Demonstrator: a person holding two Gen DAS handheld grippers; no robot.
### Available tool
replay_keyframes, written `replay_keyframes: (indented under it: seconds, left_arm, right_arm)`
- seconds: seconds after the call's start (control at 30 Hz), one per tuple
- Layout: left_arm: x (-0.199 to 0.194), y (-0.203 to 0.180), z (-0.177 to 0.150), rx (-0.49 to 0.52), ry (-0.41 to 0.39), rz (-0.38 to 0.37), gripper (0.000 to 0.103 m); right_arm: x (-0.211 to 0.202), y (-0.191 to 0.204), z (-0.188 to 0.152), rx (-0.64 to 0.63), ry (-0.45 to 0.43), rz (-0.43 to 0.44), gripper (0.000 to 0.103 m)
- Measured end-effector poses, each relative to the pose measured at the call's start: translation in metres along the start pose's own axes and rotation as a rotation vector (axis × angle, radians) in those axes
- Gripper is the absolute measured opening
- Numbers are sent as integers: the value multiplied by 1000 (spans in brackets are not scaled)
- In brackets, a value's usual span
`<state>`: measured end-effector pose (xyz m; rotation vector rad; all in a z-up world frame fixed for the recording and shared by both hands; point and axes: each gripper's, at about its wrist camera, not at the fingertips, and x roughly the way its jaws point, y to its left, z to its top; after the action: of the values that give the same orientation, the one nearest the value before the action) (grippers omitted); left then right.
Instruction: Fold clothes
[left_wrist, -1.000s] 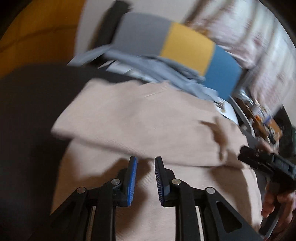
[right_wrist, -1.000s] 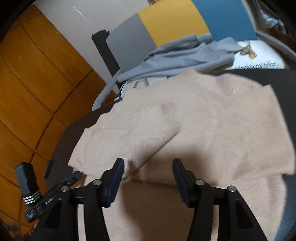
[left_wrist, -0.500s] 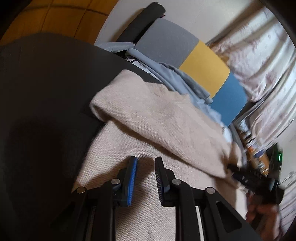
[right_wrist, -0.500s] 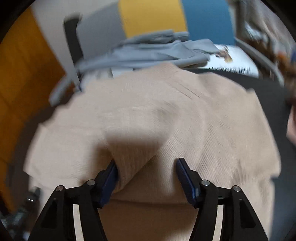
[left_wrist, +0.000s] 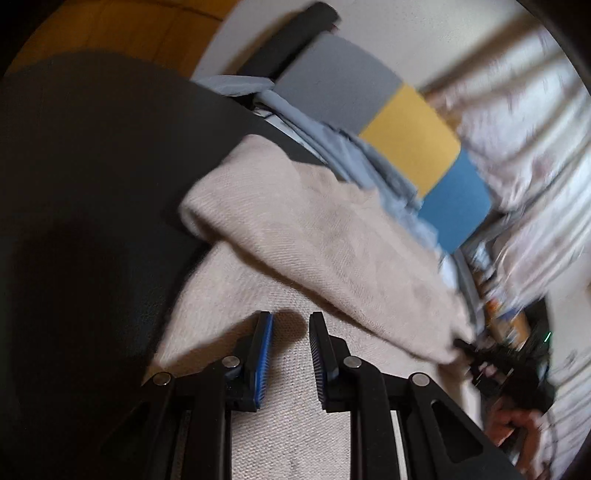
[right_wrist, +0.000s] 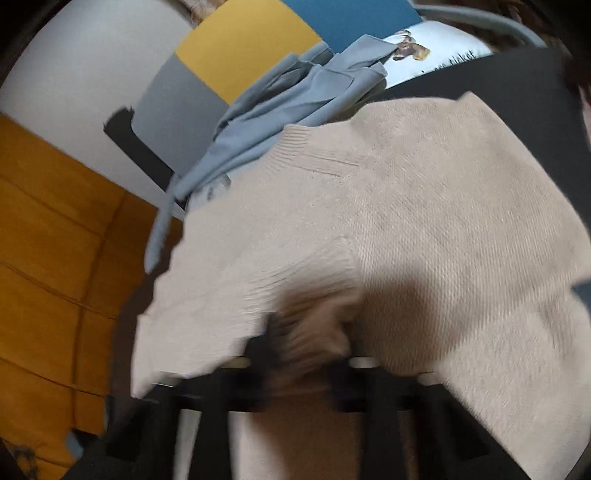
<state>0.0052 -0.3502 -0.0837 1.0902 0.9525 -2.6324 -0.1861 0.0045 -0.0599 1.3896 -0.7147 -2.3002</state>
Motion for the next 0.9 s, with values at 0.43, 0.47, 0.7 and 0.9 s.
replay_keyframes:
  seconds: [0.43,0.47,0.7,0.9]
  left_arm:
    - [20,23,33,-75,-49,56,19]
    - [20,24,34,-77,-52,56,19]
    - [25,30,33,-103,-70,31,19]
    - [12,36,28,-165,-81,16,19]
  right_arm:
    - [-58,47,44,-240,-220,21,7]
    - [-60,43,48,-241,-235,2,7]
    - [-21,-14,50,-154,-111,-72,7]
    - [-12,-49,48,-52,-76,7,7]
